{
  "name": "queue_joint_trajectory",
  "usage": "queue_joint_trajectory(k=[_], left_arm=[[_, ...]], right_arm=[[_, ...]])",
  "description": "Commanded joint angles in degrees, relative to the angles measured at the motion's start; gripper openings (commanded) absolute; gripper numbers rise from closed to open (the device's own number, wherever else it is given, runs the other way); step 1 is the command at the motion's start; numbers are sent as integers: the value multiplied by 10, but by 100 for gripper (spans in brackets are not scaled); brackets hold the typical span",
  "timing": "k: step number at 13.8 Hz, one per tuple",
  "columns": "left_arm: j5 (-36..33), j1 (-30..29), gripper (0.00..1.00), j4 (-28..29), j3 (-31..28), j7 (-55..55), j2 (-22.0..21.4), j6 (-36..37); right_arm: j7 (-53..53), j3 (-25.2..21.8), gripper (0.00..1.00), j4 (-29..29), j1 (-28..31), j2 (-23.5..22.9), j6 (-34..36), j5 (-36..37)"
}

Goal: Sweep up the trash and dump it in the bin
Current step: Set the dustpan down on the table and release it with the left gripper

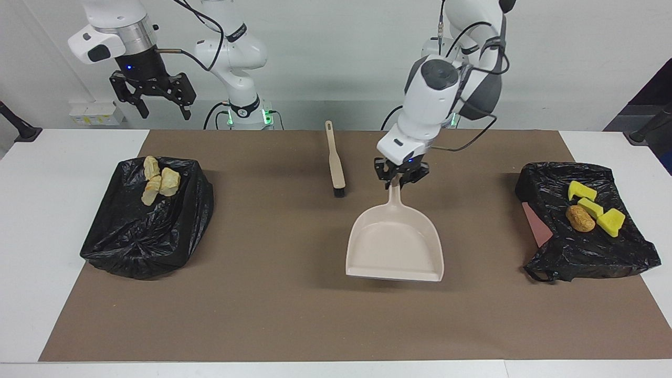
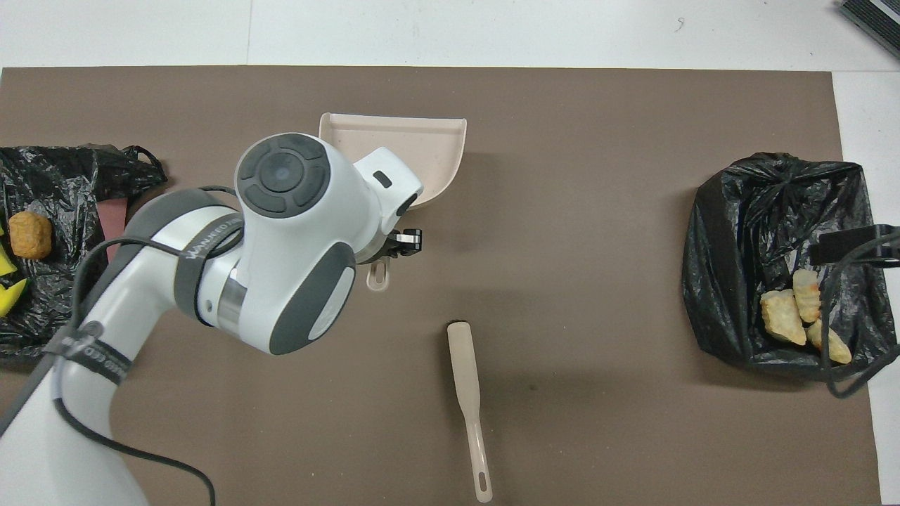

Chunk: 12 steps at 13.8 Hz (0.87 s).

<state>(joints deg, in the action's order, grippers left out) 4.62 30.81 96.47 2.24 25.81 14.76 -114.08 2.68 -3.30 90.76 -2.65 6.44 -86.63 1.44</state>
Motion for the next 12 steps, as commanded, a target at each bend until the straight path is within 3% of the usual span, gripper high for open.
queue_joint_trajectory(k=[1, 7, 8, 9, 10, 11, 12], left_arm=[[7, 35, 0, 5, -10, 40, 21, -40], [12, 77, 0, 29, -7, 84, 65, -122], [7, 83, 16, 30, -8, 77, 73, -139], [7, 80, 57, 29, -8, 83, 77, -143], [6, 87, 86, 26, -10, 88, 75, -135], [5, 84, 100, 26, -10, 97, 70, -128], [4, 78, 100, 24, -11, 95, 61, -113]], right_arm=[[-14, 1, 100, 17, 6, 15, -3, -9], [-15, 1, 100, 19, 6, 15, -1, -10], [-15, 1, 100, 19, 7, 15, -2, -9], [-15, 1, 100, 19, 7, 15, -1, -9], [-15, 0, 100, 19, 7, 15, -1, -10], [-16, 0, 100, 19, 7, 15, -2, -9], [-16, 0, 100, 19, 7, 15, -2, -9]])
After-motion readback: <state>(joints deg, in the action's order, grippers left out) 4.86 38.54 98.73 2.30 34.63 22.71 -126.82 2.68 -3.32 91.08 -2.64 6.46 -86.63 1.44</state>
